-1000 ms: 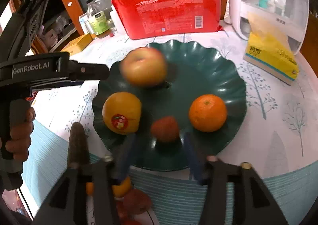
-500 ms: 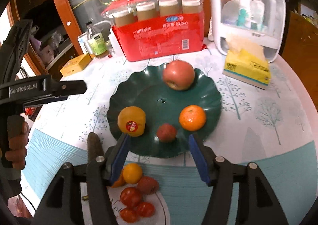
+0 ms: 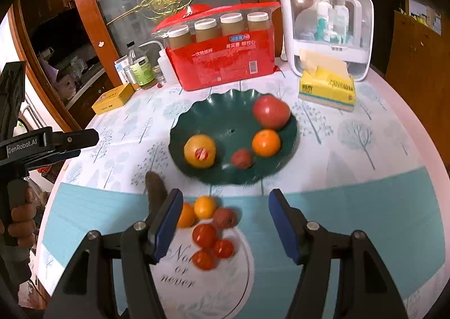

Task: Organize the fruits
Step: 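Move the left tool to the banana while the right tool moves to a cherry tomato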

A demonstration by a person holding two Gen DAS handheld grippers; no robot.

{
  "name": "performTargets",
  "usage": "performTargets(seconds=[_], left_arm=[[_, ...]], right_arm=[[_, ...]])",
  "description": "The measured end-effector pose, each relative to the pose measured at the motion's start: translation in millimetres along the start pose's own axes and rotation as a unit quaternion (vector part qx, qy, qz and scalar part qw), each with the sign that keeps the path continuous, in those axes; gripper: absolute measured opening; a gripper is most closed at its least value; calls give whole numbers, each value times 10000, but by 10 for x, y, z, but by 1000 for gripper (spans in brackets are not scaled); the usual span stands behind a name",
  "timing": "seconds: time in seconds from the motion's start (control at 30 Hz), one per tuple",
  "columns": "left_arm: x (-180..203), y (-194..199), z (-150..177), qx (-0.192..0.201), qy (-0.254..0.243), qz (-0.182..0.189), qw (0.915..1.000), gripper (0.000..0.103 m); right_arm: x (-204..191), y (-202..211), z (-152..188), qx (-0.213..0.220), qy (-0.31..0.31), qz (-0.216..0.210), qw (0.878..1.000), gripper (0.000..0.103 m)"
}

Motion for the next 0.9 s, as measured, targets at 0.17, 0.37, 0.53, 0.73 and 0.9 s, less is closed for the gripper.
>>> performTargets(seconds=[0.17, 0.37, 0.53, 0.73, 0.9], left_arm=[[-70, 52, 179, -110, 5, -23, 9999, 81], [-119, -3, 319, -379, -4, -93, 9992, 81], [-121, -128, 394, -654, -38, -155, 9977, 81], [-101, -371, 436, -1063, -78, -367, 9936, 81], [-118, -617, 407, -1377, 98, -533, 9890, 81]], right_arm=[[-70, 78, 232, -123, -134, -101, 9998, 64], [-125, 76, 463, -334, -295, -203, 9988, 64], [-161, 7, 594, -499, -373, -253, 9977, 64], [-199, -148, 715, -686, -373, -250, 9966, 64], [-237, -310, 773, -837, -166, -200, 9962, 64]])
Point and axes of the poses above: each gripper's, at about its wrist camera, not at the fingertips, and y roughly against the way its jaws point, x to its right, z to its underside, the point moved 3 cm from there along -y, roughly the way its jaws point, and after that the axes turned 4 degrees about -x, right-handed, at the moved point
